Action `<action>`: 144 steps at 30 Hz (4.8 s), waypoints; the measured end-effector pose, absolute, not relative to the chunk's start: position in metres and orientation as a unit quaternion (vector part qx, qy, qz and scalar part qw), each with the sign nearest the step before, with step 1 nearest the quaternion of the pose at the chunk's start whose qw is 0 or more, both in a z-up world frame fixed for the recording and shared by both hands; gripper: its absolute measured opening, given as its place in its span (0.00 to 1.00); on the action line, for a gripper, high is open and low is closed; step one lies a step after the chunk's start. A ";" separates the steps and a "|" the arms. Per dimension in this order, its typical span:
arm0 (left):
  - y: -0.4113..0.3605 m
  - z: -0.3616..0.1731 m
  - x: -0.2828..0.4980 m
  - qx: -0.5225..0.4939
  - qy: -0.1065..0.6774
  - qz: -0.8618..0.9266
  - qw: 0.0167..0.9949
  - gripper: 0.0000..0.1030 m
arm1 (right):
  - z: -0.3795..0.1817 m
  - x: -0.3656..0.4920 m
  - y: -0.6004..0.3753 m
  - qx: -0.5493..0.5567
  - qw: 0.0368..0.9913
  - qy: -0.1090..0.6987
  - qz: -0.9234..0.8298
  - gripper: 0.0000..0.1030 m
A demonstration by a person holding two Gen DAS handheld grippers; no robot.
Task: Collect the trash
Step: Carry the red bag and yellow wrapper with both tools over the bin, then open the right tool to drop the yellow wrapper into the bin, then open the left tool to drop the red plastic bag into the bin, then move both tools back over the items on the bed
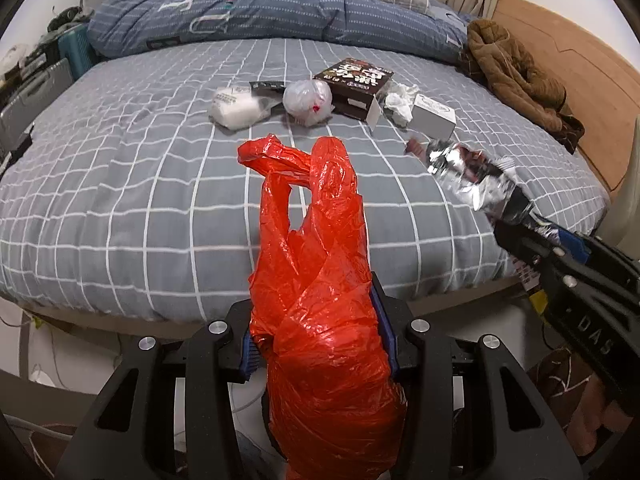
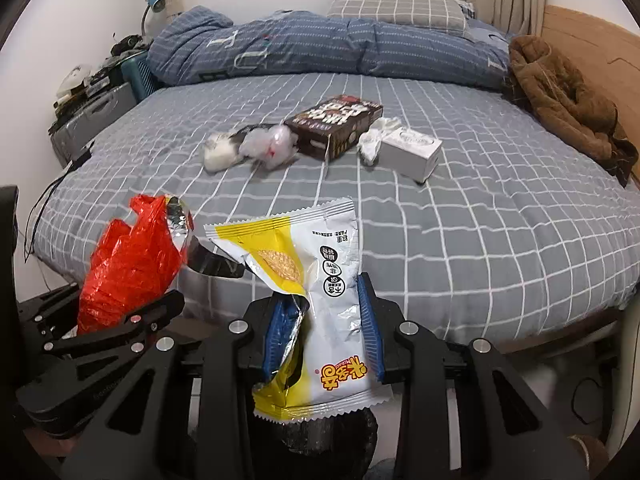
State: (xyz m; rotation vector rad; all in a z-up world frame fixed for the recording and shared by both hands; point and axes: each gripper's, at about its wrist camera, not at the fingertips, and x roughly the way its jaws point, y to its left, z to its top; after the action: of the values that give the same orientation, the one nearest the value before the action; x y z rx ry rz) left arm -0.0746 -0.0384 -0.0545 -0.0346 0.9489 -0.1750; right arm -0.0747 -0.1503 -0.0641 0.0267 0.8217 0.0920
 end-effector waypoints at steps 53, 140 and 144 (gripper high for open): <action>0.020 -0.175 -0.143 -0.032 0.564 -0.034 0.824 0.43 | -0.215 -0.112 -0.103 -0.030 0.820 0.569 0.059 0.35; -0.037 -0.091 -0.107 -0.007 0.471 -0.053 0.881 0.94 | -0.096 -0.094 -0.188 -0.006 0.920 0.391 -0.027 0.92; -0.035 -0.073 -0.099 -0.010 0.448 -0.052 0.892 0.94 | -0.076 -0.090 -0.191 -0.002 0.930 0.367 -0.024 0.92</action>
State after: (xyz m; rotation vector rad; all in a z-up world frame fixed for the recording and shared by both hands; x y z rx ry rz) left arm -0.0986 -0.0349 -0.0730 -0.0199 0.9304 -0.1087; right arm -0.0903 -0.1912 -0.0758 -0.0032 0.7514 -0.0485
